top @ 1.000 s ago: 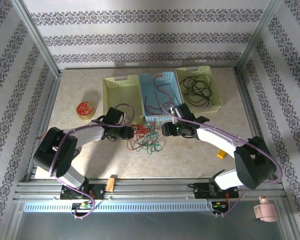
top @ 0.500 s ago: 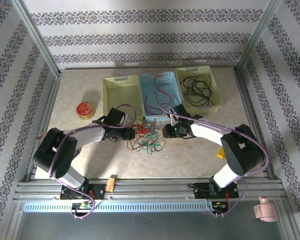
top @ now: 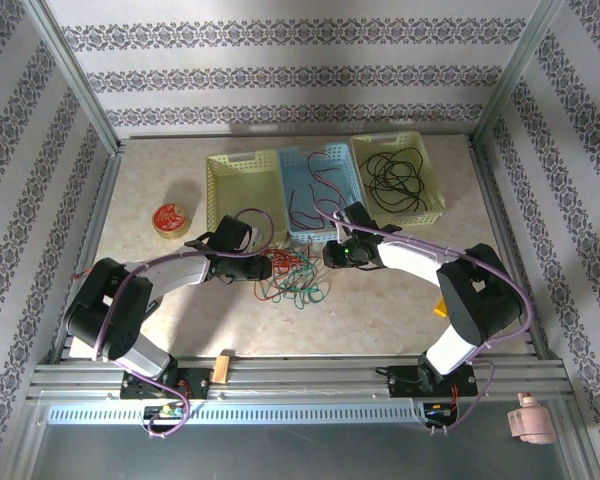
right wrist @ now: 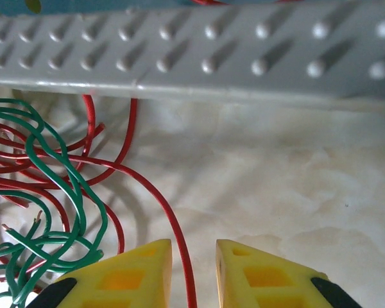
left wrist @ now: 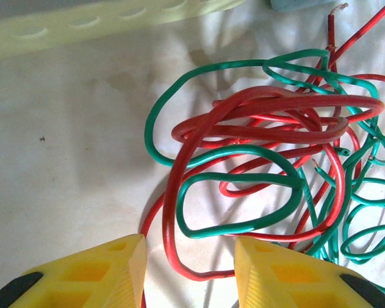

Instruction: Untangle the cables

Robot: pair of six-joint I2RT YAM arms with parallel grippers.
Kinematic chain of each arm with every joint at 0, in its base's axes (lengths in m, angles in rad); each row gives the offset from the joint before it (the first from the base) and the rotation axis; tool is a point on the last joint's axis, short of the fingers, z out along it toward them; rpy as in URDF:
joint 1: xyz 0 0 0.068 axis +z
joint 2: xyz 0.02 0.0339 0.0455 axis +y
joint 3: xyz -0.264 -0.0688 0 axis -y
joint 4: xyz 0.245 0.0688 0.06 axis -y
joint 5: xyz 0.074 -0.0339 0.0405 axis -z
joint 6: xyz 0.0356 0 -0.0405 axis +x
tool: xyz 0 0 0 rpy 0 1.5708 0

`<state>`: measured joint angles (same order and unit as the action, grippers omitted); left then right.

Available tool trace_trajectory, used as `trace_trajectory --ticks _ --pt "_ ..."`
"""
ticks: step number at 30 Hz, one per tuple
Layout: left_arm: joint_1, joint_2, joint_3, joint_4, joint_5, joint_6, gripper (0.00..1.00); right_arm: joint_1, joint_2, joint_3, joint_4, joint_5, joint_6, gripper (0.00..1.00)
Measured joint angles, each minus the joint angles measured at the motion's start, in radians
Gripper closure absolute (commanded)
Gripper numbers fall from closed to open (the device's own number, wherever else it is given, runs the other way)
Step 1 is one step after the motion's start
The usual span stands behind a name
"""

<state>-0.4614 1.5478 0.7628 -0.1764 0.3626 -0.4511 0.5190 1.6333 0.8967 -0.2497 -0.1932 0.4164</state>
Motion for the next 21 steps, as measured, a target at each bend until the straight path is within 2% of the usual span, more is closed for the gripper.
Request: trace_trajectory --ticks 11,16,21 --pt "-0.026 -0.005 0.0 0.0 -0.006 0.009 0.59 0.0 0.0 -0.013 0.018 0.0 0.005 0.74" --pt "-0.036 -0.008 0.001 -0.001 -0.02 0.018 0.58 0.0 0.0 -0.023 0.025 0.0 0.016 0.99" --pt "-0.06 -0.037 0.001 0.0 -0.027 0.042 0.54 -0.003 -0.032 -0.039 0.026 0.001 0.019 1.0"
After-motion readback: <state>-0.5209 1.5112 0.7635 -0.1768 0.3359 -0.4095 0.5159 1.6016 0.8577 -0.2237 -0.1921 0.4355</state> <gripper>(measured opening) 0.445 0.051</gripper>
